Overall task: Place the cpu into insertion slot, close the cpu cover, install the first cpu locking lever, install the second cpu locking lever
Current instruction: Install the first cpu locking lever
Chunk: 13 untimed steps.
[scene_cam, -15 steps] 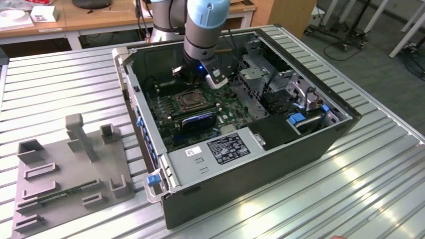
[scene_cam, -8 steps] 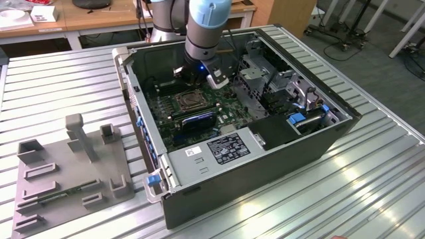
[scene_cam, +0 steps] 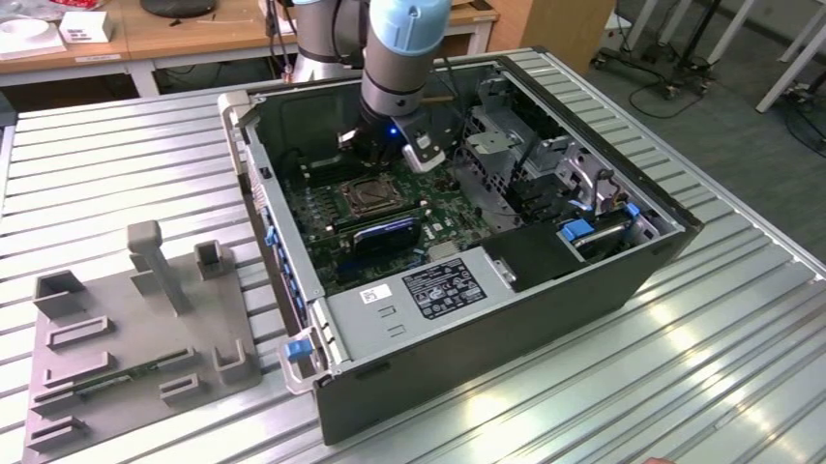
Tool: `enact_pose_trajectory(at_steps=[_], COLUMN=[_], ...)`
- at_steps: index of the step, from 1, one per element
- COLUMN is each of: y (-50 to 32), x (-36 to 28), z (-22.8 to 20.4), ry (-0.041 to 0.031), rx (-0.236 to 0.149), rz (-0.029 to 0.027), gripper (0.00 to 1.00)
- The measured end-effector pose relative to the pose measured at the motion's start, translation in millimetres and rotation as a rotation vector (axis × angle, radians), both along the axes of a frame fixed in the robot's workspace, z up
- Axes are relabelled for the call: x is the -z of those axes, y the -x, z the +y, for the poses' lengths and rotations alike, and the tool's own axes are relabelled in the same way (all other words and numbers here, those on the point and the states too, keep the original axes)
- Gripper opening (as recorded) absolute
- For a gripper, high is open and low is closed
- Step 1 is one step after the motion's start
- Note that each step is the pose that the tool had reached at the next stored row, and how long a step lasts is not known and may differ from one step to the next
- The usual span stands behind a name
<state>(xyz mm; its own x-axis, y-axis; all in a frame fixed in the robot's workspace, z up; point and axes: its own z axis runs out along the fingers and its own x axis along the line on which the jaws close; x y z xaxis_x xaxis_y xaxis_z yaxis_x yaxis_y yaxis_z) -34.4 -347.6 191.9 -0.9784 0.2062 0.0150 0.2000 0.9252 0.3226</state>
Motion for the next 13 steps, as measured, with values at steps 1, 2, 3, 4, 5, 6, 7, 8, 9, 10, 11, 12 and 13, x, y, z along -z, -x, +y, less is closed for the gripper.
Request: enact_pose_trajectory(at_steps=[1, 2, 3, 4, 5, 6, 7, 8, 9, 10, 11, 12, 13], y=[-0.3, -0.6, -0.7, -0.9, -0.9, -0.9, -1.0, -1.0, -1.0, -1.0, -1.0, -1.0, -1.0], x=[0.2, 0.3, 0.4, 0.4, 0.4, 0.4, 0.4, 0.4, 0.4, 0.3, -0.2, -0.8, -1.6], z=[0.3, 0.6, 0.8, 0.9, 1.0, 1.0, 1.0, 1.1, 1.1, 1.1, 1.1, 1.1, 1.1], ry=[0.0003, 0.0004, 0.0003, 0.0004, 0.0004, 0.0004, 0.0003, 0.0004, 0.0005, 0.0005, 0.0007, 0.0005, 0.0003], rx=[0.0, 0.0, 0.0, 0.0, 0.0, 0.0, 0.0, 0.0, 0.0, 0.0, 0.0, 0.0, 0.0], rz=[0.0003, 0.0005, 0.0005, 0.0006, 0.0007, 0.0007, 0.0006, 0.0007, 0.0007, 0.0007, 0.0009, 0.0008, 0.0006], gripper=[0.11, 0.11, 0.11, 0.11, 0.11, 0.11, 0.11, 0.11, 0.11, 0.11, 0.11, 0.11, 0.11])
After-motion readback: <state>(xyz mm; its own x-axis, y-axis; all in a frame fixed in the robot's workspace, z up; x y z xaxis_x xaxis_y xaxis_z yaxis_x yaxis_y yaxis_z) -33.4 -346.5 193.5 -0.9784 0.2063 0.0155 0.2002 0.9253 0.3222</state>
